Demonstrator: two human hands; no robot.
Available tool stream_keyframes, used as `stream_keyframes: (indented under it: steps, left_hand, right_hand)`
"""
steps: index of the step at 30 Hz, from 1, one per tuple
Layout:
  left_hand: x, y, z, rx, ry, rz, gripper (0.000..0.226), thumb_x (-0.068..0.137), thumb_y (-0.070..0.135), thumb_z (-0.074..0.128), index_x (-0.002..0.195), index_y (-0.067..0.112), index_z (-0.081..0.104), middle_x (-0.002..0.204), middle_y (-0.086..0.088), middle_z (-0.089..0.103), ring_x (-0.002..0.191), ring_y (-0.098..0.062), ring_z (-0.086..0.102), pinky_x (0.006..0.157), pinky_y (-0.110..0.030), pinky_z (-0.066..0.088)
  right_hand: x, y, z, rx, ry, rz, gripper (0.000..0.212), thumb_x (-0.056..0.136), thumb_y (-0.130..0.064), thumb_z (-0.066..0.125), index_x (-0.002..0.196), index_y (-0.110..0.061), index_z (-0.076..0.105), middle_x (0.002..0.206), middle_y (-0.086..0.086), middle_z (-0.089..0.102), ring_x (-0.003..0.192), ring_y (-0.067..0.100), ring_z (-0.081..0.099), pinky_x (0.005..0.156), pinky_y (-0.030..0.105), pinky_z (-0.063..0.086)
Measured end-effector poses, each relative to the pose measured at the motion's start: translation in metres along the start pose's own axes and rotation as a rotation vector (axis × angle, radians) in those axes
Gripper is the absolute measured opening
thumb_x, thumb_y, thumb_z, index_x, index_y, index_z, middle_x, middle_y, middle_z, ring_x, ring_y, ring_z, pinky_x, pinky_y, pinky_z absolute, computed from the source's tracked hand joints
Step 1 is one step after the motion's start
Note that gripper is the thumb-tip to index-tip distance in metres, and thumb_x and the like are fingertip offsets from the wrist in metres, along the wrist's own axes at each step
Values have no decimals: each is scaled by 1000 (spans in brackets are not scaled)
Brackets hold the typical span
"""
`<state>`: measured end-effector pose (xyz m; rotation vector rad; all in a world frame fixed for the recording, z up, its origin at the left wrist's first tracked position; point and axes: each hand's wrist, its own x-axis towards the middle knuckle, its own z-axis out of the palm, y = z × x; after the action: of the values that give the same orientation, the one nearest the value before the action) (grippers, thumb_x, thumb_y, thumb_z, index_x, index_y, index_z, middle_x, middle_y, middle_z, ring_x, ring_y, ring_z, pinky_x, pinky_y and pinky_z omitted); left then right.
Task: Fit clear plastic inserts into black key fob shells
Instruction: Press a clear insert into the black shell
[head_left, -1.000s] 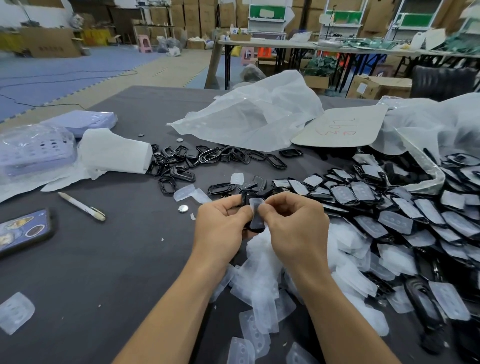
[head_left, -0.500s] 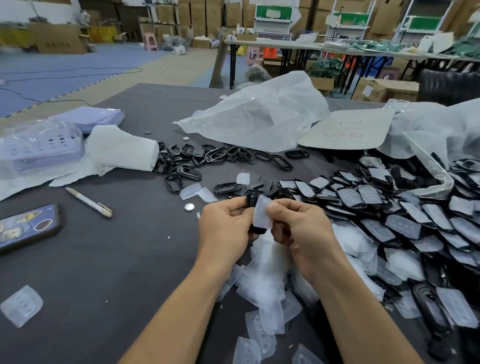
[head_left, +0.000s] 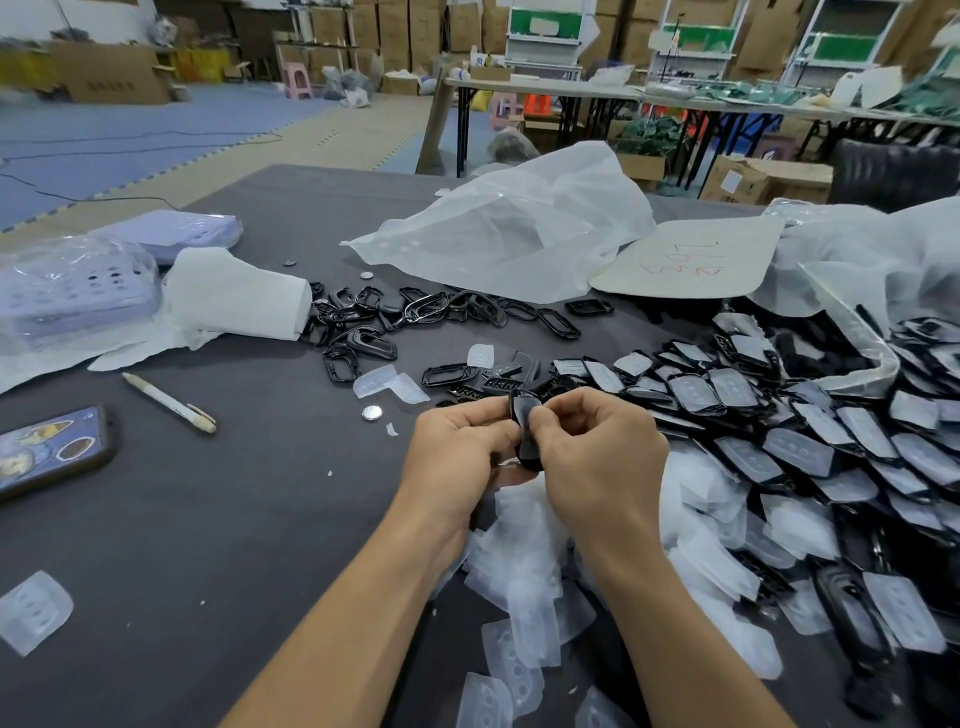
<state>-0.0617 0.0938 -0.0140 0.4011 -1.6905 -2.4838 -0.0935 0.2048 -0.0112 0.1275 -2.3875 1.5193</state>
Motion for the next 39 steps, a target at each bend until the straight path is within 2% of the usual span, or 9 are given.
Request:
stream_keyframes:
  steps: [3, 5, 9, 16, 23, 28, 31, 36, 39]
  left_hand:
    - [1, 1, 1, -26, 23, -7, 17, 94, -4, 59, 90, -7, 76, 78, -15, 65, 62, -19, 63, 52, -23, 55]
    - [0, 0, 0, -14, 30, 3, 23, 94, -2, 64, 79, 4, 80, 71, -11, 70, 56, -14, 64, 53, -23, 56]
    - [-2, -1, 0, 17, 16, 25, 22, 95, -2, 65, 89, 10, 84, 82, -14, 78, 66, -15, 72, 57, -22, 58]
    - [-3, 1, 1, -23, 35, 35, 35, 97, -7, 56, 81, 12, 81, 64, -11, 57, 37, -6, 50, 36, -12, 39]
    - [-4, 4, 2, 84, 29, 64, 27, 97, -1, 57, 82, 9, 78, 75, -15, 57, 71, -29, 56, 40, -12, 43]
    - [-3, 2, 1, 136, 89, 85, 14, 94, 7, 68, 82, 3, 75, 68, -11, 64, 61, -21, 58, 45, -16, 46]
    - [0, 1, -4, 213, 162, 104, 13, 91, 14, 74, 79, 10, 78, 64, -9, 62, 54, -17, 54, 51, -24, 45]
    - [4, 4, -6, 151, 251, 135, 27, 89, 7, 78, 73, 29, 82, 63, -7, 72, 47, -11, 56, 46, -18, 49]
    - [3, 3, -4, 148, 228, 161, 23, 88, 6, 76, 78, 25, 83, 70, -15, 74, 52, -15, 57, 49, -20, 52]
  right_hand:
    - [0, 0, 0, -17, 8, -23, 24, 83, -22, 81, 63, -26, 68, 63, -27, 67, 60, -5, 65, 57, 5, 44]
    - [0, 0, -1, -15, -4, -30, 22, 83, -22, 81, 65, -25, 70, 62, -23, 68, 60, -3, 66, 59, 10, 49]
    - [1, 0, -2, -2, -13, -16, 19, 81, -22, 83, 66, -24, 71, 61, -19, 69, 58, 0, 67, 59, 15, 52]
    - [1, -2, -3, 20, -15, 10, 21, 82, -33, 82, 67, -25, 68, 65, -20, 69, 63, 1, 66, 60, 14, 49]
    - [2, -1, -3, 28, -29, 15, 25, 84, -35, 81, 67, -23, 68, 64, -13, 69, 61, 5, 65, 62, 25, 54]
    - [1, -2, -3, 44, -50, 20, 25, 85, -32, 81, 67, -21, 68, 62, -9, 70, 60, 9, 67, 66, 38, 58]
    - [0, -3, -3, 82, -88, 8, 22, 86, -26, 81, 68, -19, 69, 62, -5, 70, 59, 13, 68, 65, 41, 59]
    - [1, -4, -5, 193, -191, 39, 15, 87, -18, 78, 74, -19, 70, 66, 0, 72, 65, 20, 71, 69, 47, 60]
    - [2, -5, -6, 227, -248, 36, 13, 88, -10, 75, 78, -19, 72, 67, -1, 73, 60, 12, 67, 63, 40, 57]
